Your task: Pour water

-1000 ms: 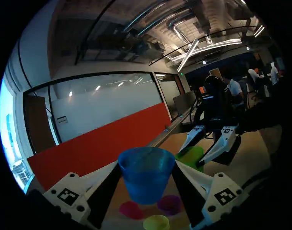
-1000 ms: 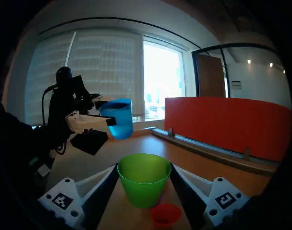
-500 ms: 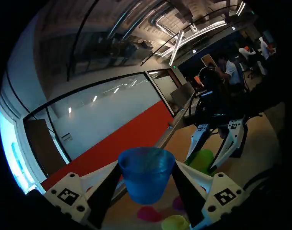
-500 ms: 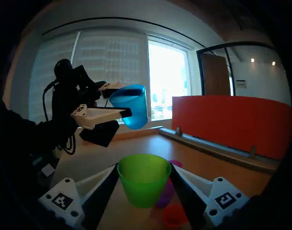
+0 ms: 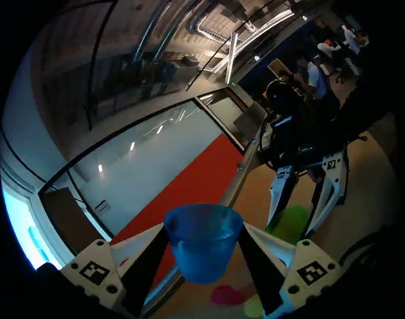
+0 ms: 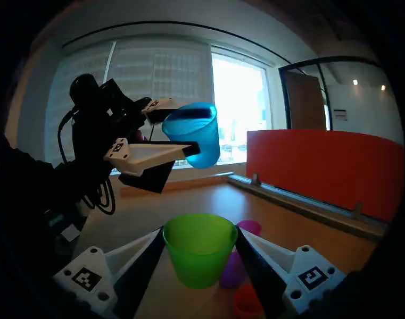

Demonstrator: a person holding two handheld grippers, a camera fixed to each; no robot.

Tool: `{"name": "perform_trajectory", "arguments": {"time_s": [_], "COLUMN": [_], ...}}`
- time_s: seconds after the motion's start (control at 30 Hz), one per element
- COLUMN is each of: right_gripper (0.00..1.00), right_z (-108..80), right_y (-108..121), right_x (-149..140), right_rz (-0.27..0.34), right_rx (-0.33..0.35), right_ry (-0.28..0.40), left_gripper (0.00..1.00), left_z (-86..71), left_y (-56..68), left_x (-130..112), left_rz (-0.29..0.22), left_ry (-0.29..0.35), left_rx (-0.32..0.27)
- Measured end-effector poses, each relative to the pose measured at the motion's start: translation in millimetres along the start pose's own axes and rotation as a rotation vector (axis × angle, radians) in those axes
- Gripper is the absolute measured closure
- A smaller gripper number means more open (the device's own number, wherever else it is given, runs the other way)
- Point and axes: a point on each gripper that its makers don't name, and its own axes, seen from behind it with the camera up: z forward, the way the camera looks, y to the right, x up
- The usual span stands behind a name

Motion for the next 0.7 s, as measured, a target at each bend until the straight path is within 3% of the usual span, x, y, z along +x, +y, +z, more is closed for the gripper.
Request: {"name": "perform_trajectory", "arguments": {"time_s": [0.7], "right_gripper": [0.07], "right_z": [7.0], "right_y": [-8.0], "right_x": [1.1], "right_rz": [0.0], "right_rx": [0.028], "right_ry": [-0.005], "left_gripper": [0.14], "left_z": [8.6], "left_y": [-3.5], "left_x": [9.4], "left_rz": [0.145], "left_ry": [-0.012], "left_rx": [0.008]}}
